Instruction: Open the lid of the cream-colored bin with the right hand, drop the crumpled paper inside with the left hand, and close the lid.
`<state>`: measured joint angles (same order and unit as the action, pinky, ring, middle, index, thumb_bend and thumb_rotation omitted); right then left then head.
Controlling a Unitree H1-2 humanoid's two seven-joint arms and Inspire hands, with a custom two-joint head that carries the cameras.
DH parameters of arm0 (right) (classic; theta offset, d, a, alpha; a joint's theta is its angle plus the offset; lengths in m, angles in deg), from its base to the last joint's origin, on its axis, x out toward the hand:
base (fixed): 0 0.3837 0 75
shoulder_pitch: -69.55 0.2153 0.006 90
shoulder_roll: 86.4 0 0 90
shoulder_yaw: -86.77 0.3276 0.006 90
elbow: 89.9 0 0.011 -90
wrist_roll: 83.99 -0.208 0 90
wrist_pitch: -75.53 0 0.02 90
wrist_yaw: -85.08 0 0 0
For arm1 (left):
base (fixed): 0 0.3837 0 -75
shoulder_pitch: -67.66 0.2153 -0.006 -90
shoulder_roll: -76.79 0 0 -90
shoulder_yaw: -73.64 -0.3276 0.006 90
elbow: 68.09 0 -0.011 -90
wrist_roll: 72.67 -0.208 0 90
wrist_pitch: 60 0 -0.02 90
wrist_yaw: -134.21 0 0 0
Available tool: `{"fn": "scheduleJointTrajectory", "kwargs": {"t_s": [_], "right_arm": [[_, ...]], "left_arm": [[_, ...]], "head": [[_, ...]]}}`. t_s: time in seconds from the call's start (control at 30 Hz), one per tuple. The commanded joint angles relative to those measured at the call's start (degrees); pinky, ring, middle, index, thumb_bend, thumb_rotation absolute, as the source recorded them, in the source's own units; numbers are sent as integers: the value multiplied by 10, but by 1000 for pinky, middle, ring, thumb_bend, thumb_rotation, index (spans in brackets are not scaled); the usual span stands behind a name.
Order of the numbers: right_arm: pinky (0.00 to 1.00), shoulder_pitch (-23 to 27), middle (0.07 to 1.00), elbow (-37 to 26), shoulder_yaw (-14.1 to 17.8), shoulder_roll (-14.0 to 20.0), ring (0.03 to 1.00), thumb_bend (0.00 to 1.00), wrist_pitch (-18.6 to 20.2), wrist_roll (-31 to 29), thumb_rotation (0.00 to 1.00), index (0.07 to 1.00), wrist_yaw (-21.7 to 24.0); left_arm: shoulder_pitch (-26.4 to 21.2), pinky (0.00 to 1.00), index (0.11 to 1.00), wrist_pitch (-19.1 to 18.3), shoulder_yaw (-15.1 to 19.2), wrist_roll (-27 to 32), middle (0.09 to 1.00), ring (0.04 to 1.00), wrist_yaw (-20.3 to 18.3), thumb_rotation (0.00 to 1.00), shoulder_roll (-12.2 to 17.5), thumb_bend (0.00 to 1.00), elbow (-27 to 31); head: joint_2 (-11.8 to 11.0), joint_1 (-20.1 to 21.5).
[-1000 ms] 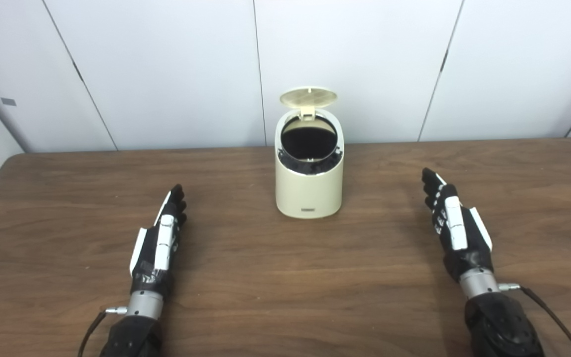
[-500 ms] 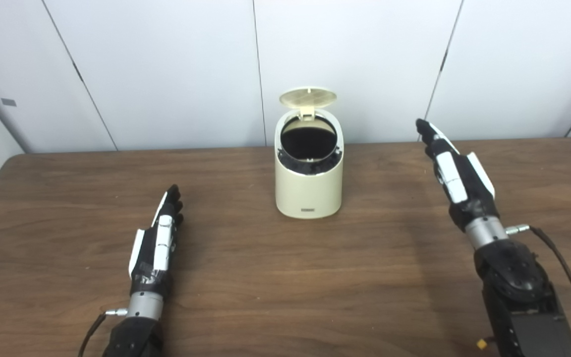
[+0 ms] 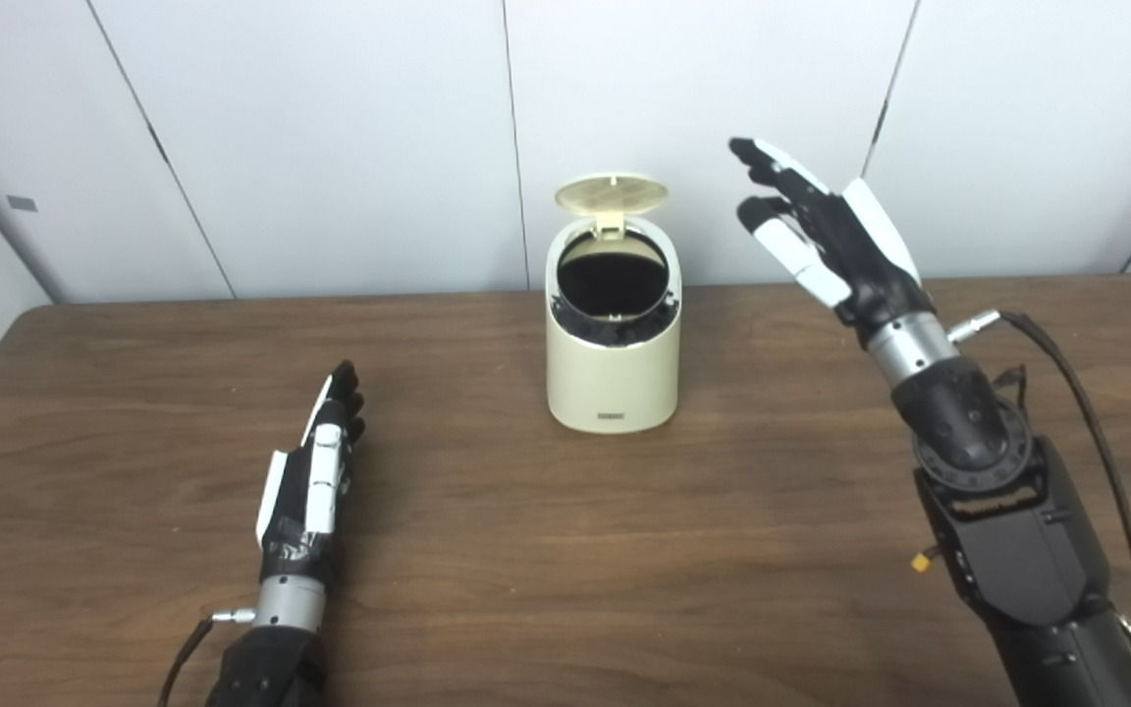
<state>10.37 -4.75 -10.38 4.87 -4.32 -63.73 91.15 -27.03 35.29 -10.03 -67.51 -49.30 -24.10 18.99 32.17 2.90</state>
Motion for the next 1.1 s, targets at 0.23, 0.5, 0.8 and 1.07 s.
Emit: {"fn": "scheduleJointTrajectory", "kwargs": {"t_s": [0.23, 0.5, 0.8, 1.07], "right_arm": [[824, 73, 911, -8, -10, 8, 899, 560, 22, 33, 1000, 889, 26], [858, 107, 924, -13, -31, 25, 915, 542, 33, 59, 1000, 898, 66], [864, 121, 923, -23, -47, 21, 917, 515, 34, 77, 1000, 892, 93], [844, 139, 916, -20, -76, 28, 905, 540, 27, 114, 1000, 891, 121]], "left_arm": [[13, 1000, 1000, -1, -15, 7, 1000, 1000, -5, 1000, -14, 503, -22], [13, 1000, 1000, 5, -17, -1, 1000, 1000, 3, 1000, -17, 519, -25], [14, 996, 1000, 11, -16, -2, 1000, 1000, 6, 985, -19, 499, -24], [18, 1000, 1000, 7, -18, -7, 1000, 1000, 11, 934, -23, 470, -13]], "head": [[1, -3], [2, -6], [3, -5], [6, -4]]}}
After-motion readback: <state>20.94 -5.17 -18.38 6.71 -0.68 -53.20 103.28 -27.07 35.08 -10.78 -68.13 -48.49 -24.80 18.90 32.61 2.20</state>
